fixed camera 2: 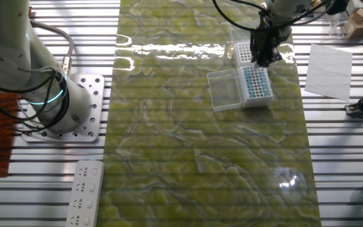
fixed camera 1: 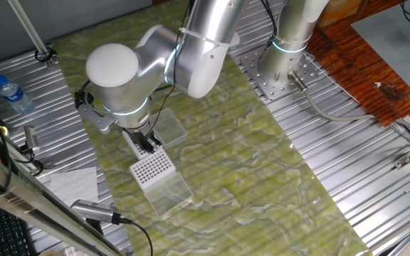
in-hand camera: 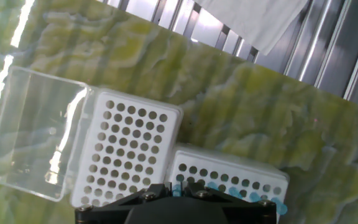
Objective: Transfer all medium pipette tips from one holder to another
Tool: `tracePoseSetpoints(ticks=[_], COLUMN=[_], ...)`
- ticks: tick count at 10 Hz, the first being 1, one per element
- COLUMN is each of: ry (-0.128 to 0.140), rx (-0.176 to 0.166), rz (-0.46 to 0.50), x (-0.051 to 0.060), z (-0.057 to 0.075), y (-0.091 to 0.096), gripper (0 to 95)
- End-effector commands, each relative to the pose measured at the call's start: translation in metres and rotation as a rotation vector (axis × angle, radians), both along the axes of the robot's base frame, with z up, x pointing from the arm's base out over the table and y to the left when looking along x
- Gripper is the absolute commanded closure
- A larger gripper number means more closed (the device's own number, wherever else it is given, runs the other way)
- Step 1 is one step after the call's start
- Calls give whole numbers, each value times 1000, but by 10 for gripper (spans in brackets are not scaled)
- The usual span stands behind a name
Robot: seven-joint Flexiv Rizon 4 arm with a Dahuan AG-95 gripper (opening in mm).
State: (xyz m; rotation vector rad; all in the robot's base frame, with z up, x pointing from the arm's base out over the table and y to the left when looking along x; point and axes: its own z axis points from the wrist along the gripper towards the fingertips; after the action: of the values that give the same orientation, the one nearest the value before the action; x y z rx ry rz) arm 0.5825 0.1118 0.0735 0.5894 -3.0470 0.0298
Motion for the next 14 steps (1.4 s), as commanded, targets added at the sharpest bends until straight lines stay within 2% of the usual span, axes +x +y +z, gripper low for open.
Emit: tracePoseSetpoints(ticks=[1, 4, 5, 6, 9, 11, 12, 13, 14], ry=[4, 6, 4, 7, 13, 33, 33, 37, 48], rx=[-2, -3, -3, -6, -8, -13, -13, -6, -3], rz=[12, 39, 21, 17, -2, -14, -14, -44, -49], x=[-1, -2, -3, -3, 4, 10, 10, 5, 2], z=[0, 4, 19, 25, 56, 82, 82, 98, 99], y=[0, -5, -4, -3, 6, 16, 16, 21, 22], gripper=[950, 950, 950, 950, 950, 950, 950, 950, 950])
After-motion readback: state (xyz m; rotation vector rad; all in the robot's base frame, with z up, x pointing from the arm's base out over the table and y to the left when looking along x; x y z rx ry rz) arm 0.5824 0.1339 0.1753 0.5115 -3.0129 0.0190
